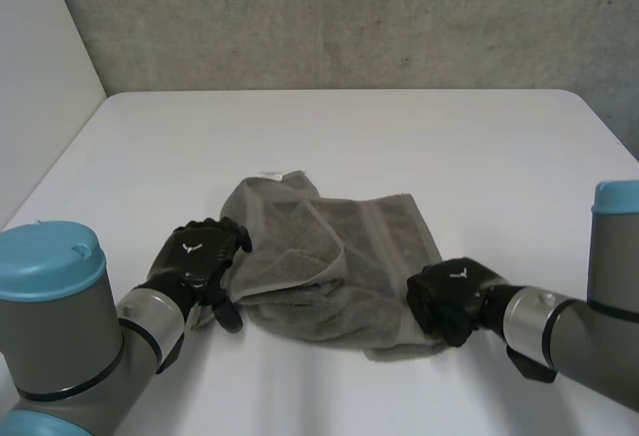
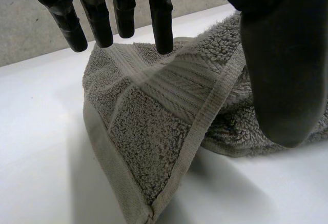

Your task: Fold the towel.

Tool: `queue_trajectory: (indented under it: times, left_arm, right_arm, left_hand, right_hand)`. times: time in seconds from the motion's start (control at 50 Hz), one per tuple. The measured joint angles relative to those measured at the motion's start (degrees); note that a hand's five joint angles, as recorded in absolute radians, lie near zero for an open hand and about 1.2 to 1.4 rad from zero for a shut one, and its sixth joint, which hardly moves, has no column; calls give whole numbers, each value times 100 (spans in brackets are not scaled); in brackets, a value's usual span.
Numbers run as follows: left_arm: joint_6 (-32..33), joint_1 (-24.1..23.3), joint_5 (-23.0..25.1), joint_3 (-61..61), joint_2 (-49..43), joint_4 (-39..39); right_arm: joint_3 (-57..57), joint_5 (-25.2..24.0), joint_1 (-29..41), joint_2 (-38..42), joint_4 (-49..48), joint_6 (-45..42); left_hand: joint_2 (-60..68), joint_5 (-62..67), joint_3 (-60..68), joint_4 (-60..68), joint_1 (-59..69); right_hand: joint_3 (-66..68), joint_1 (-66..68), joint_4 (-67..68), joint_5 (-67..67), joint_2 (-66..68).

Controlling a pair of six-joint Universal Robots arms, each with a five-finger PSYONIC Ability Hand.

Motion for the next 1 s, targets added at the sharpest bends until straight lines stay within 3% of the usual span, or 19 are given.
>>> queue_trajectory:
  times: [0.06, 0.1, 0.16, 0.22, 0.28, 0.5, 0.86, 0.92, 1.0]
  left_arm:
    - [-35, 7, -3, 3, -15, 3]
    - [-47, 10, -5, 7, -23, 5]
    - [-61, 14, -9, 11, -35, 11]
    - [-69, 20, -12, 10, -40, 35]
    - [-73, 27, -15, 4, -42, 66]
    - [-70, 45, -23, -38, -40, 134]
    - [-56, 26, -38, -61, -63, 214]
    - [-57, 24, -39, -67, -65, 228]
    - [-57, 26, -40, -72, -67, 246]
  right_arm:
    - [221, -90, -10, -145, -18, -147]
    - [314, -127, -13, -223, -36, -222]
    - [452, -152, -16, -389, -129, -315]
    - [507, -138, -11, -530, -270, -332]
    - [509, -120, -2, -637, -397, -284]
    - [395, -85, 76, -871, -1016, 442]
    - [461, 205, 180, -331, -1801, 568]
    - [472, 216, 235, -218, -1841, 562]
    - [476, 215, 319, -50, -1806, 511]
  left_hand:
    - [0, 0, 0, 0, 0]
    - [0, 0, 0, 0, 0]
    - [0, 0, 0, 0, 0]
    - [0, 0, 0, 0, 0]
    - [0, 0, 0, 0, 0]
    - [0, 0, 0, 0, 0]
    - [0, 0, 0, 0, 0]
    - [0, 0, 0, 0, 0]
    - [0, 0, 0, 0, 0]
  right_hand:
    - [-42, -40, -53, -34, -37]
    - [-1015, -1014, -1029, -1025, -984]
    - [-3794, -3767, -3808, -3885, -3805]
    - [-4751, -4647, -4740, -4961, -4636]
    - [-4848, -4797, -4843, -5101, -4682]
    - [-4848, -4823, -4843, -5104, -4683]
    - [-4636, -4599, -4644, -4700, -4527]
    - [-3177, -3095, -3182, -3216, -2983]
    - [-214, -235, -234, -253, -77]
